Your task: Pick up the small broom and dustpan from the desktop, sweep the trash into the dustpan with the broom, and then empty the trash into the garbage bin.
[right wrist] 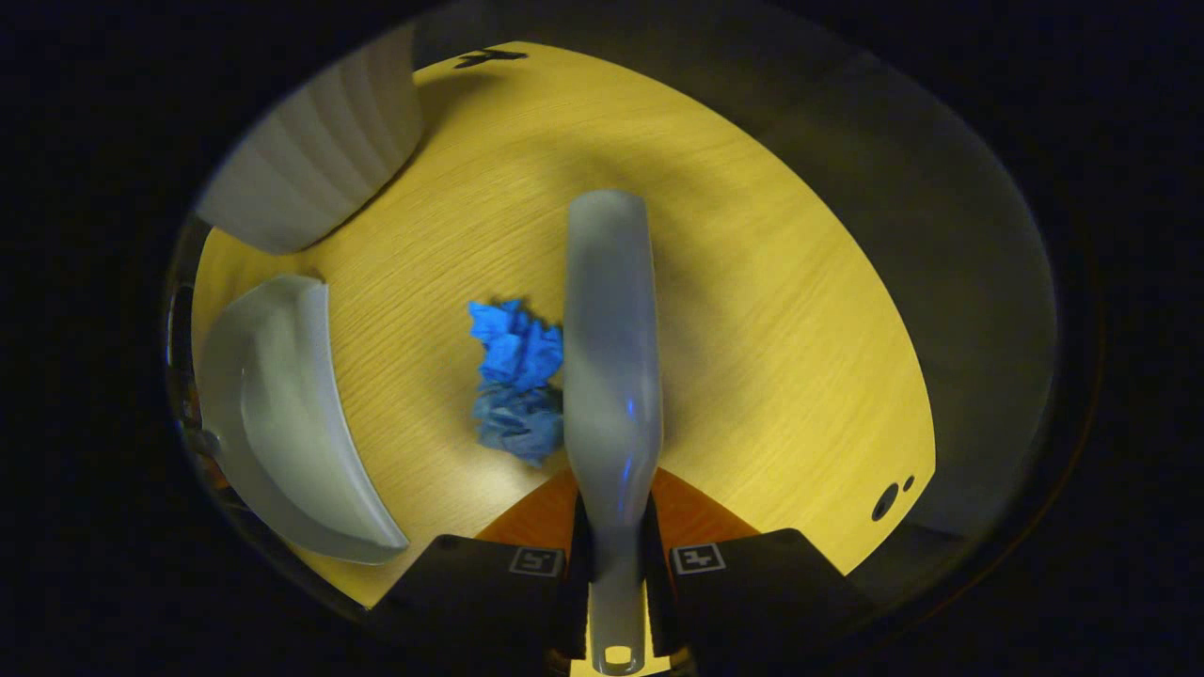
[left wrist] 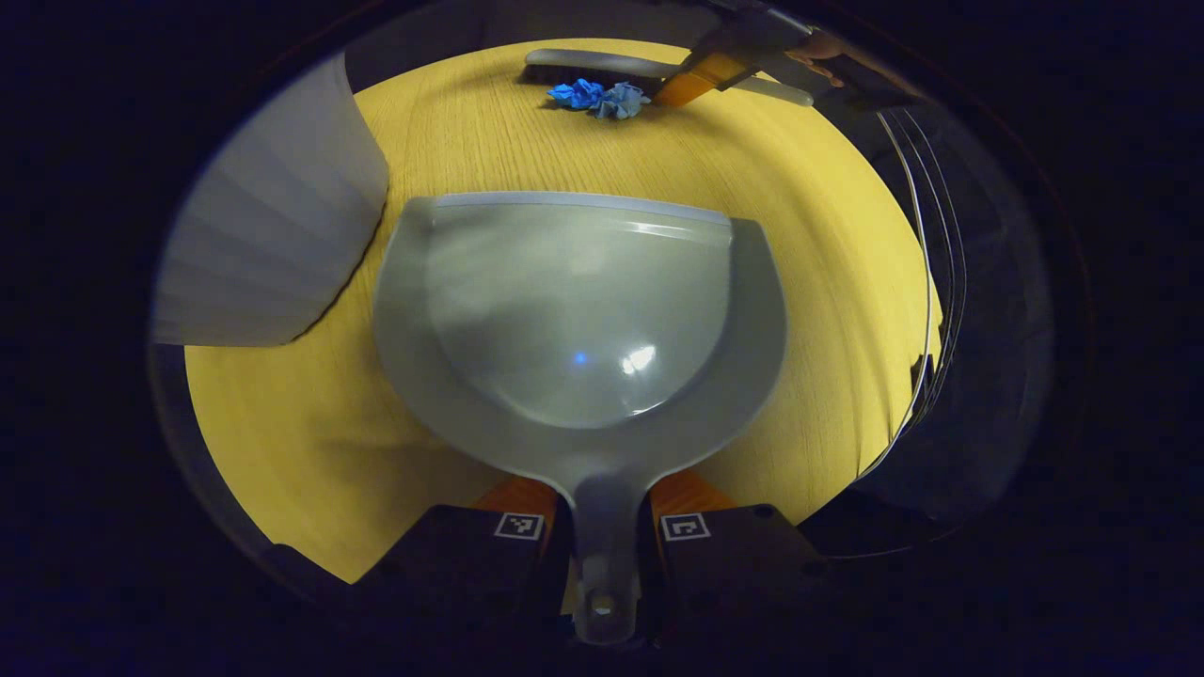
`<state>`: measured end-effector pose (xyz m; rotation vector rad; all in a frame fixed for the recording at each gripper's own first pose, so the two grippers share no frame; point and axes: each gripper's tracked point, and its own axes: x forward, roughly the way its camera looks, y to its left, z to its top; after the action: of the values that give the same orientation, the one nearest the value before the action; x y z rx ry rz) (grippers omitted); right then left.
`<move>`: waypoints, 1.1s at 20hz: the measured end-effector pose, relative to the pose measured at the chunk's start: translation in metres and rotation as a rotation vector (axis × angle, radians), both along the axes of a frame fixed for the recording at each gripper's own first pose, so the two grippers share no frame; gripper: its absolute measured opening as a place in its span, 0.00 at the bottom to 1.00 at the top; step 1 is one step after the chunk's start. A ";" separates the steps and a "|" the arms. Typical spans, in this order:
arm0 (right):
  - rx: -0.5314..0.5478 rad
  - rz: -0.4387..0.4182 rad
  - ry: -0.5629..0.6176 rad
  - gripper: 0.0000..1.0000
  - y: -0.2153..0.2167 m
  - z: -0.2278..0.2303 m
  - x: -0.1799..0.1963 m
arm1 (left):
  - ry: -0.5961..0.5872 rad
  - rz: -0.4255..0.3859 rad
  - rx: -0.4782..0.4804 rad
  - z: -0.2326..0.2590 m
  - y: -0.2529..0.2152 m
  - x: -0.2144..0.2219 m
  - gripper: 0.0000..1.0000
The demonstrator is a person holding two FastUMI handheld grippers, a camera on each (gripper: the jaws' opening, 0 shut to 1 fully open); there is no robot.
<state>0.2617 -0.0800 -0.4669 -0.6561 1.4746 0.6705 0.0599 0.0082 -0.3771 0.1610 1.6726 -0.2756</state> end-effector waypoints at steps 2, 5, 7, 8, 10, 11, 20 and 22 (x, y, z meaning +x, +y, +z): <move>0.001 0.114 0.076 0.28 0.008 0.004 -0.031 | -0.027 -0.040 -0.020 0.005 -0.002 0.000 0.29; 0.091 0.139 0.206 0.29 0.023 0.014 -0.085 | -0.043 -0.051 -0.035 0.000 -0.002 -0.006 0.29; 0.149 0.091 0.288 0.29 0.028 0.023 -0.114 | -0.071 -0.050 -0.047 -0.003 -0.002 -0.010 0.29; 0.173 0.068 0.309 0.37 0.026 0.026 -0.116 | -0.079 -0.044 -0.057 -0.003 0.002 -0.016 0.29; 0.205 0.032 0.335 0.29 0.025 0.025 -0.120 | -0.092 -0.041 -0.055 -0.006 0.002 -0.016 0.29; 0.209 0.026 0.333 0.29 0.024 0.025 -0.121 | -0.109 -0.043 -0.062 -0.003 -0.001 -0.013 0.29; 0.221 -0.226 0.181 0.28 -0.008 0.044 -0.106 | -0.189 0.010 -0.133 -0.001 -0.004 -0.008 0.29; 0.236 -0.336 0.152 0.28 -0.026 0.033 -0.106 | -0.198 0.008 -0.154 0.000 -0.005 -0.006 0.29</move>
<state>0.1557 -0.1055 -0.4335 -0.1718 1.5690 0.6285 0.0540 0.0030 -0.3767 0.0637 1.4499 -0.3698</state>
